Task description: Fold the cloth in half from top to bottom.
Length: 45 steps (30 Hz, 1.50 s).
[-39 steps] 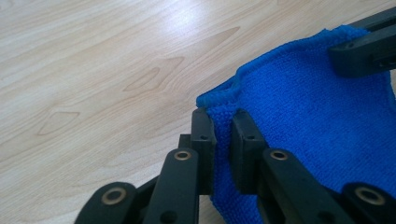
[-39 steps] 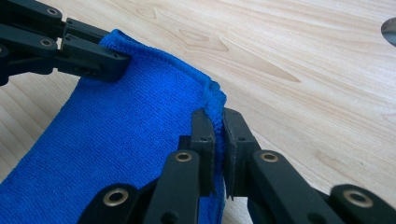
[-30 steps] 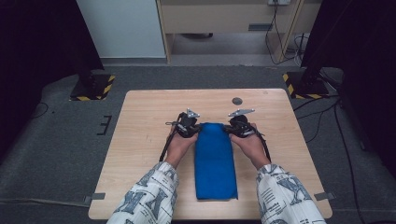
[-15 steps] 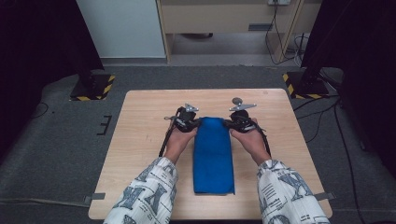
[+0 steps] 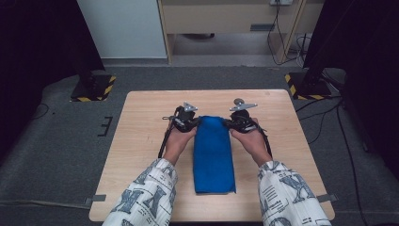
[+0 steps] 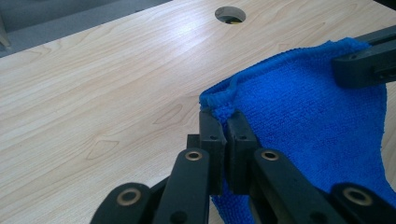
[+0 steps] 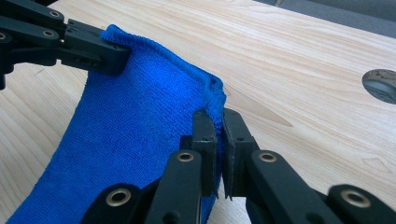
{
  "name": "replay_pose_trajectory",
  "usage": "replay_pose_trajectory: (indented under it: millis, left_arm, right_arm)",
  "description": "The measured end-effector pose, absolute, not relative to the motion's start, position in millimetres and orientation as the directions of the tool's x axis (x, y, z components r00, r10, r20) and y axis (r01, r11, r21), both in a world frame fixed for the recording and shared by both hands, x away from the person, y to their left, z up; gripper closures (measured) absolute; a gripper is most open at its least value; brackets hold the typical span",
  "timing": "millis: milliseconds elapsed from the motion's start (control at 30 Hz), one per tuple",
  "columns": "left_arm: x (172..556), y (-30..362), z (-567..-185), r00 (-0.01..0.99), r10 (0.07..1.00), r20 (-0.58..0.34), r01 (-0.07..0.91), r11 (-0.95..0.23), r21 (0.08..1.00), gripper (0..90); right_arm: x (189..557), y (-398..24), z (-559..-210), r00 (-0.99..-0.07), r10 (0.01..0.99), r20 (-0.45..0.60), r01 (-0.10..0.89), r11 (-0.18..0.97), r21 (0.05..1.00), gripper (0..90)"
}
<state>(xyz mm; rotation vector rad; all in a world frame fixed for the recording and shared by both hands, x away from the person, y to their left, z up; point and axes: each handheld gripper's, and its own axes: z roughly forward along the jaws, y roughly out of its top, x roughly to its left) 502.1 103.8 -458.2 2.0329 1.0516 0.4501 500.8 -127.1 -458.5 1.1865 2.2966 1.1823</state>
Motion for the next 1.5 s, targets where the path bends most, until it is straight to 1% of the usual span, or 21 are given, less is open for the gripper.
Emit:
replay_pose_trajectory:
  millis: [600,933,1200,1367,1500]
  left_arm:
    - [487,104,-451,0.6,0.799,-0.037,0.503,-0.341,0.794,86.7]
    - [467,100,-443,0.607,0.795,-0.013,0.481,-0.354,0.802,86.7]
    - [453,96,-444,0.612,0.791,0.0,0.469,-0.363,0.805,86.7]
    - [447,98,-444,0.621,0.784,-0.008,0.461,-0.358,0.812,86.6]
    - [442,100,-446,0.63,0.777,0.003,0.451,-0.369,0.813,86.6]
  right_arm:
    - [482,-128,-448,-0.624,0.776,0.084,0.509,0.322,0.798,85.8]
    - [458,-132,-440,-0.63,0.773,0.077,0.483,0.312,0.818,85.8]
    - [441,-136,-442,-0.633,0.77,0.079,0.477,0.308,0.823,85.8]
    - [436,-139,-444,-0.635,0.768,0.083,0.477,0.305,0.824,85.8]
    - [434,-139,-445,-0.638,0.765,0.086,0.476,0.305,0.825,85.8]
